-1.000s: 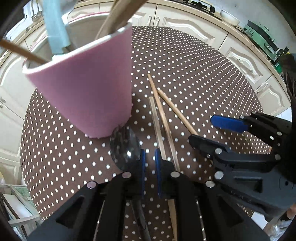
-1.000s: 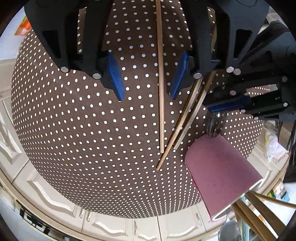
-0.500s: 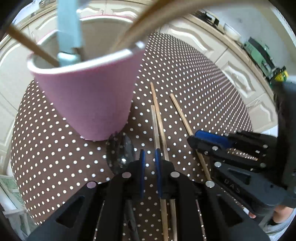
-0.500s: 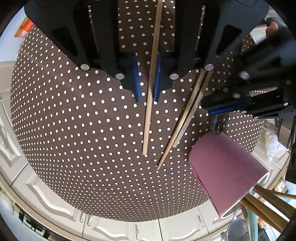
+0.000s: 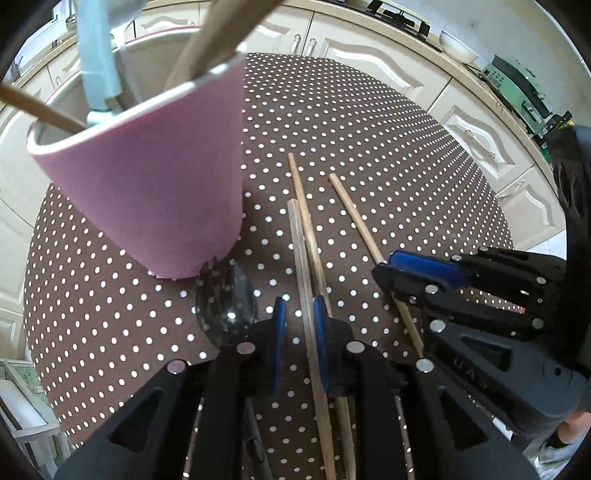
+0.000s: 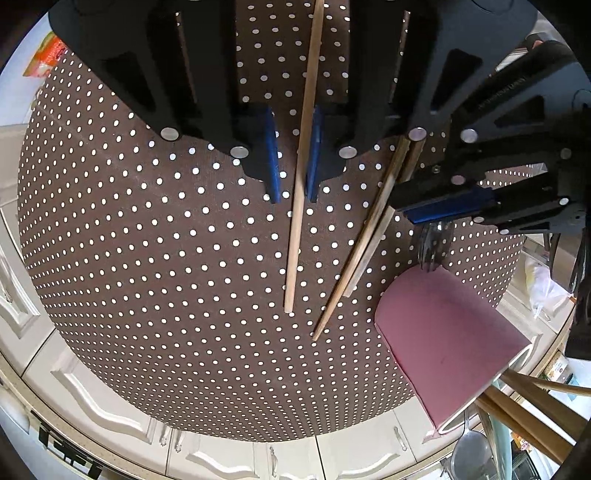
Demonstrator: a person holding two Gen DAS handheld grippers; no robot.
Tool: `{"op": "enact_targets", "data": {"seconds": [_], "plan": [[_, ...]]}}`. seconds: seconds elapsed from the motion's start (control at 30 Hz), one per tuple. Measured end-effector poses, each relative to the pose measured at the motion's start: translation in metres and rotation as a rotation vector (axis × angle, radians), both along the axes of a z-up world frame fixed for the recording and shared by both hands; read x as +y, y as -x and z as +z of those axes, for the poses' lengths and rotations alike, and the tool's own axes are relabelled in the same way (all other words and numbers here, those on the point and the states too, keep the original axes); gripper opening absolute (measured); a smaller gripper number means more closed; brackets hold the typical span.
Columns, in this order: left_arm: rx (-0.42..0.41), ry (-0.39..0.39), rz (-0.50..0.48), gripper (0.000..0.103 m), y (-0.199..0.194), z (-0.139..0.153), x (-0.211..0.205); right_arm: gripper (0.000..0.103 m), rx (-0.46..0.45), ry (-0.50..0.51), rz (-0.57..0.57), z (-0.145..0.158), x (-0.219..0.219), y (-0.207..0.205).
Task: Organize utensils
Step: 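Grasp a wooden chopstick with the left gripper while the right grasps another chopstick, then lift both held chopsticks and carry them up over the pink cup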
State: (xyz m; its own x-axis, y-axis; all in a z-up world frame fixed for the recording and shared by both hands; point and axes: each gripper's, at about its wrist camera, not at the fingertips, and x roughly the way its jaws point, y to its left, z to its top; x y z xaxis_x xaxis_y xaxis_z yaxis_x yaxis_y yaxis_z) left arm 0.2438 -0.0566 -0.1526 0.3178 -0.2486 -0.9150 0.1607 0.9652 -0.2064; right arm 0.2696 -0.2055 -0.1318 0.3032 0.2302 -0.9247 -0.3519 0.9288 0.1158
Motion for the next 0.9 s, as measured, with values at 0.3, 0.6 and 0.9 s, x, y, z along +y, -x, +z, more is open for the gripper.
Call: {"op": "enact_targets", "data": {"seconds": [0.3,0.6,0.9], "plan": [[-0.061,-0.024,-0.001,0.006,-0.011,-0.006,-0.015,0.009,-0.004,0.021,0.003,0.000,0.004,0.001],[-0.271,0.028,-0.045,0.006,0.034,0.040,-0.012,0.006,-0.110,-0.100,-0.058,0.025,-0.021,0.024],[-0.505,0.097,-0.079,0.006,0.088,0.100,0.000,0.006,-0.327,-0.274,-0.110,0.082,-0.047,0.080]]}}
